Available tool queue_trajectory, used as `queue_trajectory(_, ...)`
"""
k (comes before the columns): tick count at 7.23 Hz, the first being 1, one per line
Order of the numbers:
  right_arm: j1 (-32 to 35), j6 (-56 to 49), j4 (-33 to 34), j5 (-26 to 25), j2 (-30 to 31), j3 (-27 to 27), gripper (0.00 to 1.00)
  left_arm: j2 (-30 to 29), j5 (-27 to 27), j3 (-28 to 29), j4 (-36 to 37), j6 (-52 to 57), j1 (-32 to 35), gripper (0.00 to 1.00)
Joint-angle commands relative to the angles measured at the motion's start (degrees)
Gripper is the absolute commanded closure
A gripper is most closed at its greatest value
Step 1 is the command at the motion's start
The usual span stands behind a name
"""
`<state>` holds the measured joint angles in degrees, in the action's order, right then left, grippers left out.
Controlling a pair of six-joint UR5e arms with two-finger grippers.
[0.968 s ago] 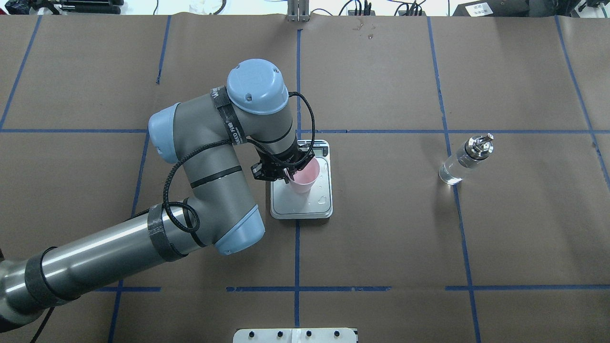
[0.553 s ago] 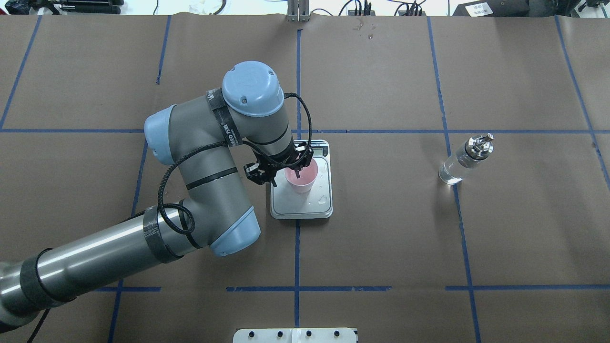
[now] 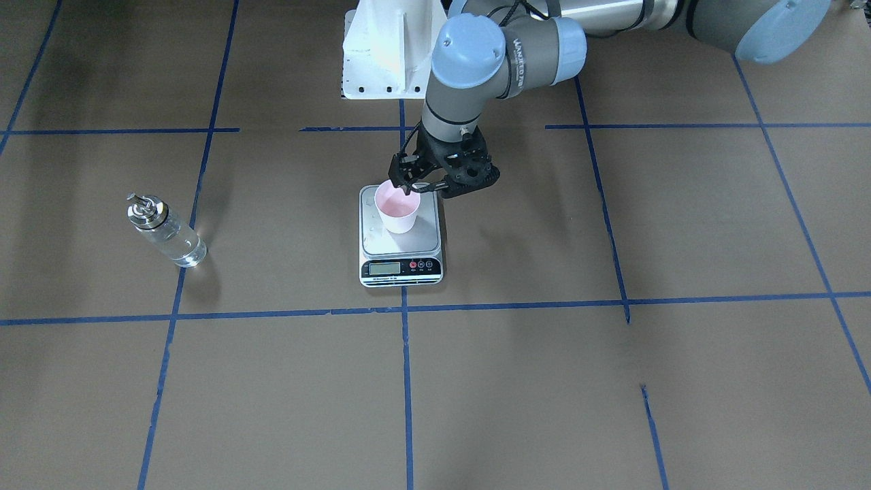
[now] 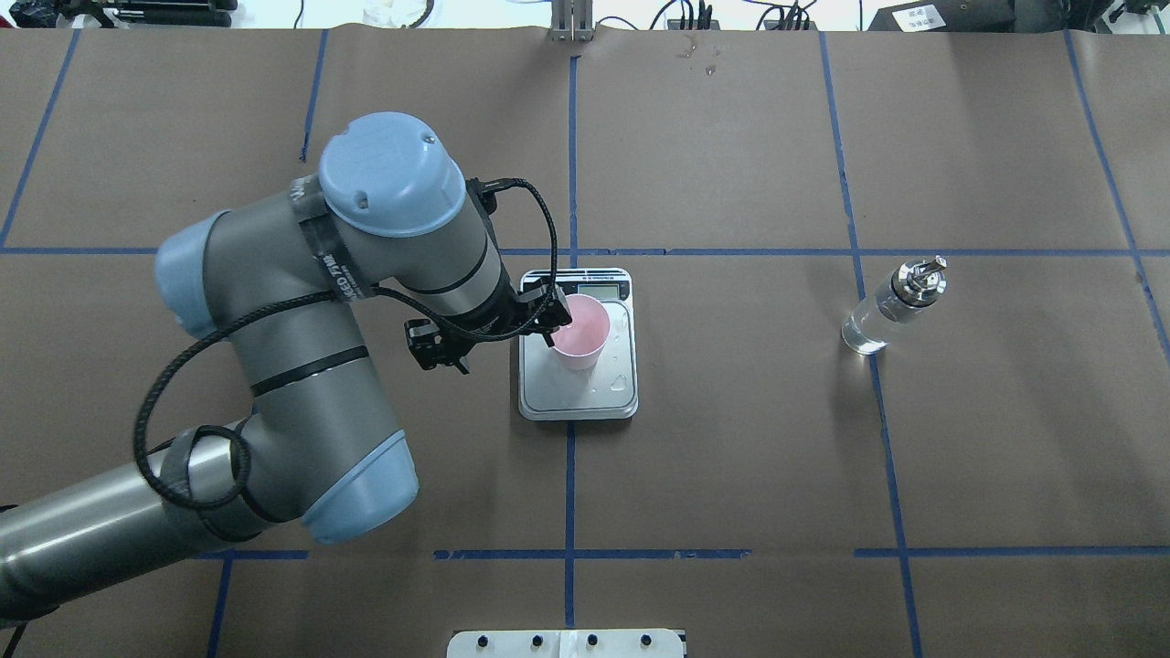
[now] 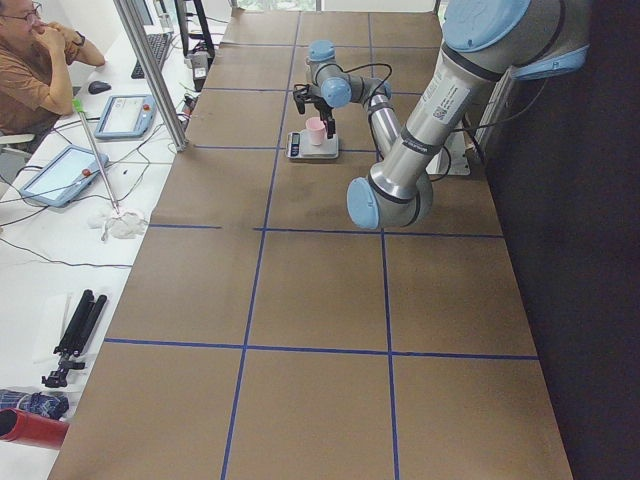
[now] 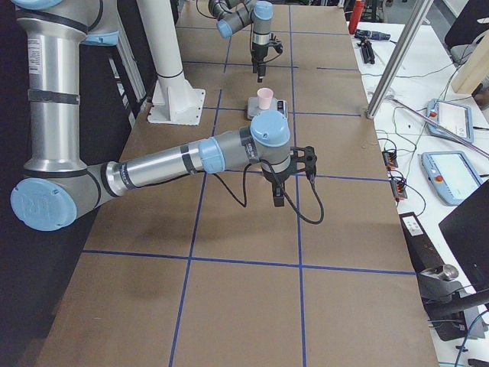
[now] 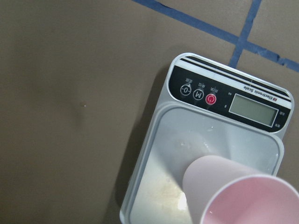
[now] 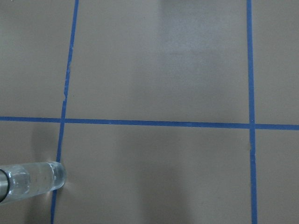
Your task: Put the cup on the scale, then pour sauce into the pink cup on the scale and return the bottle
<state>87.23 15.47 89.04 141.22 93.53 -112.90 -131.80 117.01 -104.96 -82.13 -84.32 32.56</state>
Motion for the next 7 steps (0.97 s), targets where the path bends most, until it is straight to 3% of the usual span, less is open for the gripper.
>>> queue_trajectory(1, -3.62, 5.85, 0.35, -0.33, 0.25, -6.07, 0.0, 2.58, 0.14, -10.22, 6.61, 6.67, 1.71, 0.0)
queue_trajectory(4, -13.27, 26.99, 0.26, -2.51, 1.03, -17.93, 0.0, 8.3, 0.23, -14.39, 8.38, 19.76, 11.0, 0.0)
queue_trajectory(6, -21.88, 35.82, -2.88, -12.93, 4.09, -24.36, 0.0, 9.89, 0.23, -14.92, 8.56, 25.4, 14.88, 0.0)
queue_trajectory(7, -28.45, 42.21, -11.35, -20.99, 8.29, -24.3, 0.0, 10.07, 0.32, -14.92, 8.83, 28.65, 16.9, 0.0)
